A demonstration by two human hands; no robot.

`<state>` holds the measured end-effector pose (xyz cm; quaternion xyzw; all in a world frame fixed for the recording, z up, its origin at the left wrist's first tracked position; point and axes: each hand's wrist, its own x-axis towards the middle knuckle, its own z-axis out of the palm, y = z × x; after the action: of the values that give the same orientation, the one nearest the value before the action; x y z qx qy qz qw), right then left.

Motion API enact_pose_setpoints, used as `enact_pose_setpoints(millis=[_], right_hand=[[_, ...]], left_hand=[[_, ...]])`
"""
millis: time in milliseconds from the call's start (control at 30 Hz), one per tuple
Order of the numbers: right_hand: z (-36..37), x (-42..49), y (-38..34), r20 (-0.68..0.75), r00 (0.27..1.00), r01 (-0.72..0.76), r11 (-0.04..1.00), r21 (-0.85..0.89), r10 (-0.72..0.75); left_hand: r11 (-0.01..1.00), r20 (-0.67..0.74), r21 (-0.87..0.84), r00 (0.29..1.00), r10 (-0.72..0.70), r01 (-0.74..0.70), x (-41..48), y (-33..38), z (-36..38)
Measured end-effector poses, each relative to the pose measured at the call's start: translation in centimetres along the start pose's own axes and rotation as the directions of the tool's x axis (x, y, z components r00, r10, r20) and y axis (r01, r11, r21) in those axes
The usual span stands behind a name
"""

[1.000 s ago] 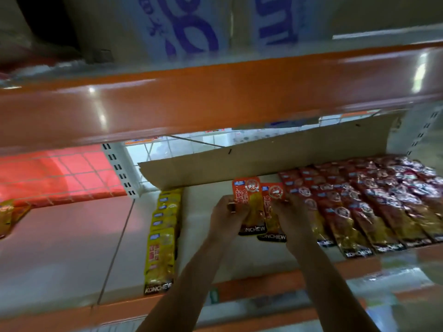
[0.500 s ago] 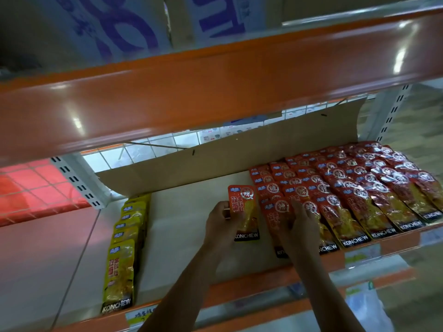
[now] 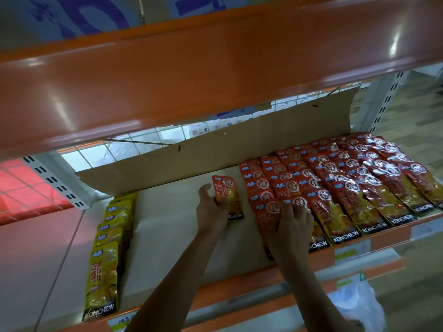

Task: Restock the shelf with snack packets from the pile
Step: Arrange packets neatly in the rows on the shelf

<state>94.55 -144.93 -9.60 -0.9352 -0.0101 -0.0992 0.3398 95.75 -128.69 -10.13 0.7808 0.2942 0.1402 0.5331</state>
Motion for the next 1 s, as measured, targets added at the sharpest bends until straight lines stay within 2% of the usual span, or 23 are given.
enact_pose_setpoints(millis=[67,133,233,367,467,567,633,700,900,1000], right_hand=[[0.1,0.0,0.0,0.004,0.999,0.047,0.999,0.011,-0.047],[0.1,0.0,-0.1,-0.005,0.995,0.097,0.995,0.024,-0.097],[0.4,0.1,-0.3,-0.015,0.987,0.16,0.987,0.012,-0.16],[0.9,0.0,-0.7,0.043,0.974,0.226,0.972,-0.071,-0.223],[1.2,0.6,-1.0,0.124,0.95,0.304,0.94,-0.155,-0.287],[1.7,1.4,-1.4,0.181,0.894,0.441,0.877,-0.189,-0.41],[1.9,1.9,-1.5,0.229,0.87,0.482,0.85,-0.215,-0.436],[2.2,2.3,-1.2,0.265,0.865,0.485,0.842,-0.235,-0.425],[2.8,2.3,-0.6,0.223,0.881,0.459,0.869,-0.186,-0.418],[2.8,2.4,-0.6,0.249,0.877,0.456,0.874,-0.166,-0.41]], left_hand=[[0.998,0.035,0.05,0.999,0.023,-0.025,0.4,0.2,0.2],[0.98,0.053,0.171,0.994,0.095,-0.103,0.8,0.3,0.4],[0.868,0.069,0.451,0.978,0.199,-0.209,1.4,0.5,0.9],[0.758,0.082,0.601,0.963,0.257,-0.253,2.5,0.6,1.8],[0.723,0.095,0.636,0.957,0.274,-0.27,3.5,0.7,2.3],[0.7,0.098,0.656,0.952,0.29,-0.281,4.4,0.7,2.7],[0.697,0.092,0.657,0.948,0.305,-0.288,4.7,0.8,2.8],[0.696,0.089,0.652,0.942,0.324,-0.301,5.1,0.7,3.0],[0.688,0.082,0.654,0.933,0.349,-0.315,5.7,0.7,3.2],[0.682,0.096,0.651,0.928,0.36,-0.332,5.7,0.6,3.2]])
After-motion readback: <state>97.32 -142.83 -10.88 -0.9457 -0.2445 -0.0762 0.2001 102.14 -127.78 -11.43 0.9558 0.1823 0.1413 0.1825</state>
